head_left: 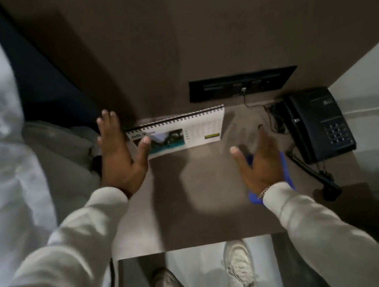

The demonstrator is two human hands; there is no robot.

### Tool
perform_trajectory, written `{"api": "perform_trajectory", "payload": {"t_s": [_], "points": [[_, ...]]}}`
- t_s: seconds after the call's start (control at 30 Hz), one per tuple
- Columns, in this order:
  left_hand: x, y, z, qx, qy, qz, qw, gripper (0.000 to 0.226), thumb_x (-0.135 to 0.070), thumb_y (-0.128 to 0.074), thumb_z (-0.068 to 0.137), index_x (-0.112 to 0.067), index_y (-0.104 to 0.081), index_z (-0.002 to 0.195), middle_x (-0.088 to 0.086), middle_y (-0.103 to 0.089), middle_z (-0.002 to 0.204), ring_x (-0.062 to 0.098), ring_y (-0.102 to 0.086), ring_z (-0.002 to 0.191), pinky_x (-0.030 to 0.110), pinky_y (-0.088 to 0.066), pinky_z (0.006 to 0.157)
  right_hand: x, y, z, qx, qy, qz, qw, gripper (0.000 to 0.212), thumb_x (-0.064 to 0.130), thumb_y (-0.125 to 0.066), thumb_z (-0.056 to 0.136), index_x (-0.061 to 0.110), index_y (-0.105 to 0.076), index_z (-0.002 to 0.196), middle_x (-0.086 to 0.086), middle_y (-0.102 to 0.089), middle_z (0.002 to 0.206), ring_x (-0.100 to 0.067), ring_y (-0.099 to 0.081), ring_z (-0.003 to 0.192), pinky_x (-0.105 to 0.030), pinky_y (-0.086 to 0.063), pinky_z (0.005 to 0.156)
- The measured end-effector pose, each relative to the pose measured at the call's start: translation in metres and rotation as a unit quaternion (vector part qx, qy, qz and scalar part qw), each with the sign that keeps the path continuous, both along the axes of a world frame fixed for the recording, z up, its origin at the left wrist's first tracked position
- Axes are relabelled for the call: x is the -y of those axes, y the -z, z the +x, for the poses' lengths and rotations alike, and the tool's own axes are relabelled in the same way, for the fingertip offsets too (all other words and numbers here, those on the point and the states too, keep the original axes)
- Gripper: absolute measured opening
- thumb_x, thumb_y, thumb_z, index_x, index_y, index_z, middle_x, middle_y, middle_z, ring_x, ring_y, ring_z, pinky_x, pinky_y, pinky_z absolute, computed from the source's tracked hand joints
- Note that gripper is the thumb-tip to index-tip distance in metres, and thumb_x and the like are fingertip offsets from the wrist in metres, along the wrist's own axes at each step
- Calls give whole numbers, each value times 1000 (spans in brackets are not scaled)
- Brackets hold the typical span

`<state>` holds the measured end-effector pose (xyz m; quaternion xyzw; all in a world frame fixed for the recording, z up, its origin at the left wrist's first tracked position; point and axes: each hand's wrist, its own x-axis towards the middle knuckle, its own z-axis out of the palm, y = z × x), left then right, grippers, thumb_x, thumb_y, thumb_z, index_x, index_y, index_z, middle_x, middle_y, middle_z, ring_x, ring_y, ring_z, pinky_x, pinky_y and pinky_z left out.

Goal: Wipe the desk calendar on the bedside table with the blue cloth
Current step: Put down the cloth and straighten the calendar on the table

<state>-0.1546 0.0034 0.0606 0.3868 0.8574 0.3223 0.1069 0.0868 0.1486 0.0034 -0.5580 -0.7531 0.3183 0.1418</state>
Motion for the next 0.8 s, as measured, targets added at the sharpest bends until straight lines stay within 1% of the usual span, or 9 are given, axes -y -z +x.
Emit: {"api": "perform_trajectory", "payload": {"t_s": [0.1, 0.17, 0.23, 0.33, 0.43, 0.5, 0.6, 0.7, 0.8], "points": [[-3, 2, 0, 221, -161, -12, 962, 74, -61, -34, 95, -20, -19, 155, 4, -18, 164, 23, -17, 151, 22, -4, 115, -14, -31, -45, -199, 22, -92, 975, 88, 63, -52, 78, 24, -12, 147, -4, -30, 155, -13, -31, 139, -27, -24, 111], [-10, 7, -3, 356, -171, 8, 919, 85, -81, -21, 81, -29, -41, 145, 1, -40, 155, 19, -40, 141, 29, -12, 119, -18, -40, -70, -277, 16, -137, 951, 88, 56, -58, 78, 27, -11, 147, -5, -33, 153, -8, -35, 135, -25, -32, 106], [-17, 10, -1, 429, -160, 45, 888, 87, -88, -20, 70, -35, -53, 131, -5, -49, 146, 7, -51, 124, 33, -26, 115, -16, -39, -85, -313, 26, -149, 938, 90, 49, -65, 79, 29, -9, 147, -6, -32, 154, -2, -35, 129, -20, -36, 100], [-26, 17, -3, 430, -153, 72, 887, 96, -91, -23, 68, -35, -41, 144, -12, -43, 152, 6, -42, 135, 39, -23, 120, -13, -29, -94, -337, 57, -131, 931, 92, 21, -71, 79, 27, -9, 148, -9, -34, 152, -2, -36, 127, -13, -37, 94], [-34, 18, -12, 445, -158, 102, 876, 94, -86, -28, 74, -24, -45, 143, 4, -50, 148, 16, -51, 132, 38, -29, 118, -16, -24, -95, -358, 67, -142, 920, 93, -3, -59, 74, 29, -11, 147, -11, -35, 151, -2, -38, 123, -2, -35, 85], [-41, 20, -21, 444, -144, 107, 878, 74, -79, -25, 83, -29, -66, 119, -4, -71, 121, 7, -67, 107, 29, -42, 102, -21, -26, -99, -375, 69, -154, 911, 93, -3, -53, 70, 31, -12, 146, -10, -35, 151, -2, -38, 122, -6, -33, 90], [-49, 22, -29, 453, -107, 115, 878, 59, -74, -24, 88, -38, -71, 88, -24, -75, 86, -14, -68, 76, 22, -44, 76, -28, -28, -102, -391, 87, -161, 902, 94, -1, -49, 66, 34, -13, 145, -8, -33, 153, -6, -36, 126, -22, -37, 101], [-51, 18, -36, 455, -103, 98, 879, 59, -72, -27, 90, -33, -71, 97, -13, -74, 105, 1, -70, 89, 25, -47, 83, -30, -35, -108, -398, 77, -172, 898, 90, -12, -46, 73, 29, -12, 146, -9, -30, 154, -13, -33, 133, -36, -39, 108], [-47, -8, -37, 428, -89, 99, 894, 66, -72, -26, 90, -27, -63, 123, -4, -62, 131, 13, -61, 116, 32, -42, 105, -28, -66, -99, -401, 85, -141, 901, 87, -20, -45, 78, 20, -13, 148, -14, -26, 155, -13, -34, 132, -14, -47, 91]]}}
